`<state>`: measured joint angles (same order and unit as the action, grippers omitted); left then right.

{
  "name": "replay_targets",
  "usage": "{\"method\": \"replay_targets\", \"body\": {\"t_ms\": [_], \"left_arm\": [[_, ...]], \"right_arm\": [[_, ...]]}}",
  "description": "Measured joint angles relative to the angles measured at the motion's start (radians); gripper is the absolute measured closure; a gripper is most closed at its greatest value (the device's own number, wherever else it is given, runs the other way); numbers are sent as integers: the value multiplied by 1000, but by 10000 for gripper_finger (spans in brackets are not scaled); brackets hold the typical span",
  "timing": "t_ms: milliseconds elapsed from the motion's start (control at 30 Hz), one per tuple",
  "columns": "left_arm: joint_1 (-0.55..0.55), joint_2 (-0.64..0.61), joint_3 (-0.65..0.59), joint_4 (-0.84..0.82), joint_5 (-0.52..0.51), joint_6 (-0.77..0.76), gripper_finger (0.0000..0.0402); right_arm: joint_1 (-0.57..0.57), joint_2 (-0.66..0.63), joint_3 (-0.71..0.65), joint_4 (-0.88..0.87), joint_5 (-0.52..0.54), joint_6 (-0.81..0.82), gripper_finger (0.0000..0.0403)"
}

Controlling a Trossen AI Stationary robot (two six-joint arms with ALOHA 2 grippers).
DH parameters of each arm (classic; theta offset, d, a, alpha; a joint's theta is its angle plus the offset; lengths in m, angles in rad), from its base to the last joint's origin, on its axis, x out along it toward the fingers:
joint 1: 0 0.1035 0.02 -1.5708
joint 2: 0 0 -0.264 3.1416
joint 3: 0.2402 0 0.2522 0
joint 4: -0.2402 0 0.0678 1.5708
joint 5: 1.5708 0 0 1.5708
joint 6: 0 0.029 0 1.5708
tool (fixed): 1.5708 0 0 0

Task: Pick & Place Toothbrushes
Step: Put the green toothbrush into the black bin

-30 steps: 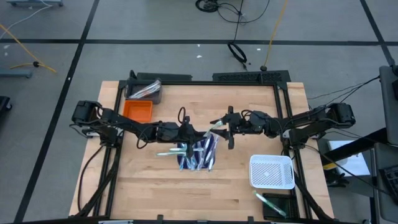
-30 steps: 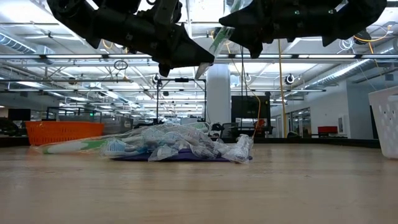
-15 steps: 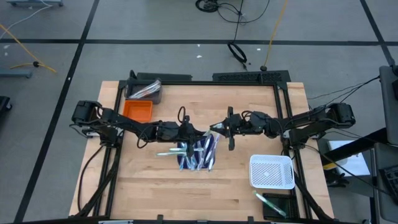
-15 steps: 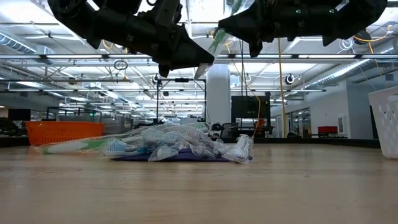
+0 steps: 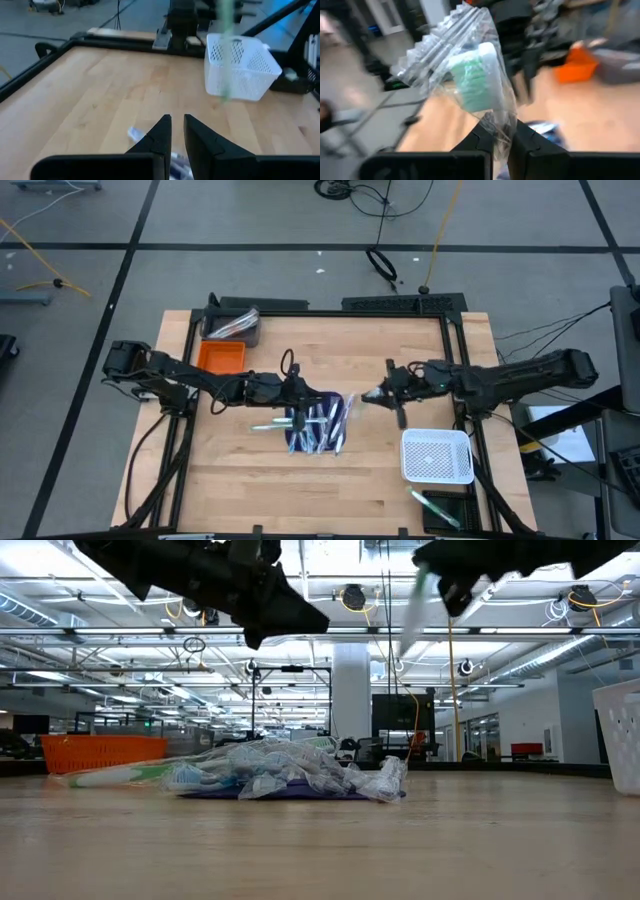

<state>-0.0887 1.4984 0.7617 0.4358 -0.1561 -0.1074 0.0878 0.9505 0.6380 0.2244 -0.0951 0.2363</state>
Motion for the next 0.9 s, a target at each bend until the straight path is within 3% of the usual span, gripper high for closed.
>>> {"method": "replay_targets", "body": {"t_ms": [267, 533, 900], "left_arm": [[0, -2, 0, -17, -1, -4, 355], [0, -2, 0, -15, -2, -17, 355], [0, -2, 0, -15, -2, -61, 355]], "right_arm": [[195, -174, 0, -235, -121, 144, 392], [428, -207, 33, -439, -145, 350, 392], [678, -191, 74, -649, -29, 763, 392]]}}
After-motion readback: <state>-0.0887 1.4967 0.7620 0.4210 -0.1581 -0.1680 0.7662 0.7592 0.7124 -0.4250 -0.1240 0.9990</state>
